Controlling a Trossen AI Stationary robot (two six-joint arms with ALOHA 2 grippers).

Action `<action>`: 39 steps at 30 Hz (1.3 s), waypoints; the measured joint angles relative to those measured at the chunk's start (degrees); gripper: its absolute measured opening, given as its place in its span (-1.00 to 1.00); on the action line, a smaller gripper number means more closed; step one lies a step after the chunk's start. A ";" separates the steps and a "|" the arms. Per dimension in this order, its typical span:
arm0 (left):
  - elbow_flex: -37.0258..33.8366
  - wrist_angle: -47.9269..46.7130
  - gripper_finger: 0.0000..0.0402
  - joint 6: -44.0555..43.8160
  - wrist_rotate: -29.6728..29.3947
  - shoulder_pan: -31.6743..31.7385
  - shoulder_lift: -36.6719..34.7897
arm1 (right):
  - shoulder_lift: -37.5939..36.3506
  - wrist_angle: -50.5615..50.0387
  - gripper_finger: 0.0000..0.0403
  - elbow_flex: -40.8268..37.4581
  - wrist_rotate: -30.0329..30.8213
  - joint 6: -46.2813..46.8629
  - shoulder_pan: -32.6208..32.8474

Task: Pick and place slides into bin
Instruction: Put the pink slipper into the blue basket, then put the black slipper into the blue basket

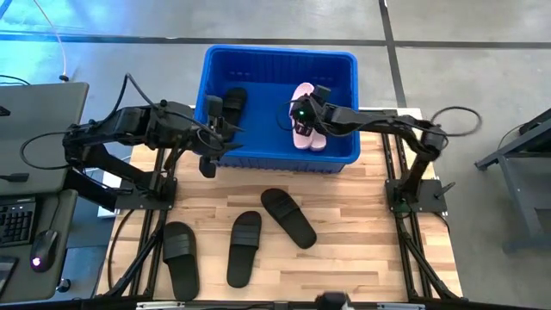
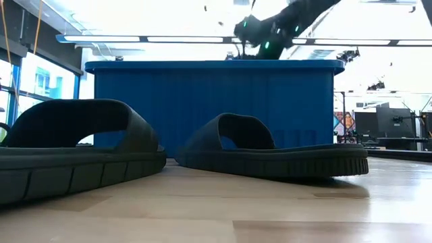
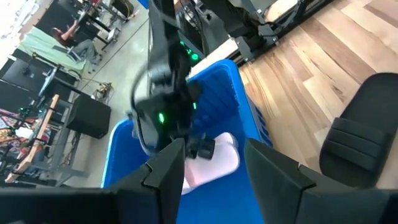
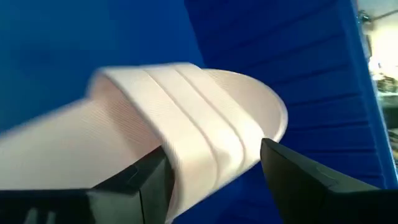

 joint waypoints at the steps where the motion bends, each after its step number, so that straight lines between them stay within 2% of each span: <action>1: 0.01 -0.32 -0.22 0.00 0.01 0.00 0.17 | -1.60 -1.11 0.09 -0.02 -1.14 1.03 0.79; 5: 0.01 -0.63 -0.22 -0.99 0.01 0.00 0.99 | -8.40 -4.22 0.09 0.00 -6.24 6.06 3.86; 9: -0.04 1.12 -0.22 -1.15 0.04 -0.01 1.91 | -11.95 -4.44 0.09 0.07 -1.29 6.60 5.54; 12: -0.05 1.93 -0.22 -1.18 0.16 -0.01 2.32 | -11.60 -4.66 0.09 0.09 -0.59 8.34 4.86; 19: -0.03 1.14 -0.22 -3.11 0.55 -0.04 3.17 | -5.30 -5.45 0.09 0.02 -10.86 15.83 2.76; 22: -0.05 -1.25 -0.22 -4.27 0.55 -0.02 3.43 | -4.38 -5.44 0.09 0.02 -11.75 15.58 3.74; 26: -0.05 -4.11 -0.22 -5.88 0.78 -0.02 3.30 | -6.58 -5.51 0.09 0.22 -5.48 11.76 8.47; 30: -0.05 -7.40 -0.22 -9.20 5.75 -0.02 3.37 | -11.21 -7.33 0.09 3.27 -3.27 11.28 15.55; 33: -0.05 -9.37 -0.22 -11.28 10.55 -0.43 3.37 | -14.97 -8.42 0.09 5.33 -6.23 14.71 22.23; 37: -1.60 -9.83 -0.22 -12.72 11.47 -3.42 3.32 | -18.56 -11.90 0.09 5.65 -19.26 15.64 31.15; 39: -3.16 -9.88 -0.22 -13.77 10.65 -5.79 3.37 | -18.26 -15.35 0.09 5.62 -23.18 16.45 35.94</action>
